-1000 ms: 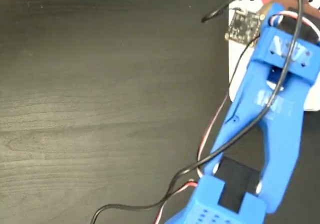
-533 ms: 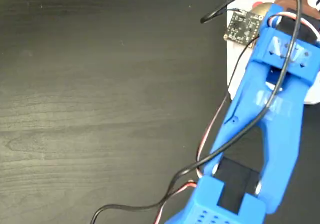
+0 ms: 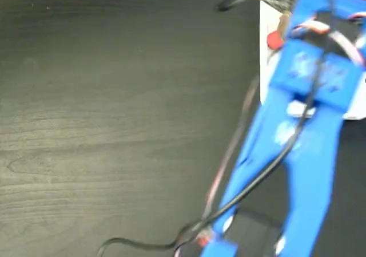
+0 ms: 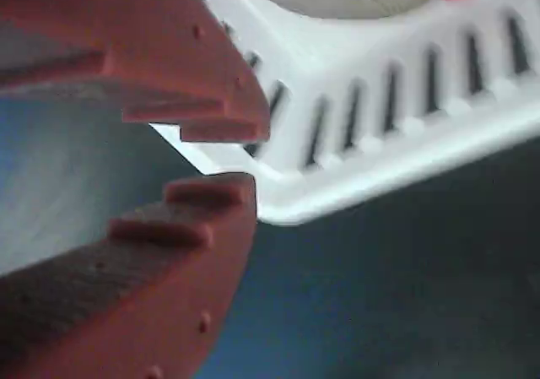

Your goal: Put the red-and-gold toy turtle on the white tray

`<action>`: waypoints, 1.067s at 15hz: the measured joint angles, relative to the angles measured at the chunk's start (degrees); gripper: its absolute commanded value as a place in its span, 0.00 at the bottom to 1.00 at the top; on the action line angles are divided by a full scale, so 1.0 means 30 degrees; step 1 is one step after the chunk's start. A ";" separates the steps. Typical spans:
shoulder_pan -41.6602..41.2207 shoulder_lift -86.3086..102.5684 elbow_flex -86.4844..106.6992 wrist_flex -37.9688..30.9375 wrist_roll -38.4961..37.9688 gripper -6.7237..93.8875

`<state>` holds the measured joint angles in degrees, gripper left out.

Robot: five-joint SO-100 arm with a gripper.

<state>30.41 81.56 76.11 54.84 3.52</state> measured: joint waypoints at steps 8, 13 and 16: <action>-0.9229 1.4590 1.8750 -0.7588 -0.0703 0.07; -0.9785 2.4551 2.7861 -0.3486 -0.1494 0.07; -1.0166 2.8857 3.0439 -0.1318 -0.1406 0.07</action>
<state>-0.09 168.13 167.43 50.89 -0.70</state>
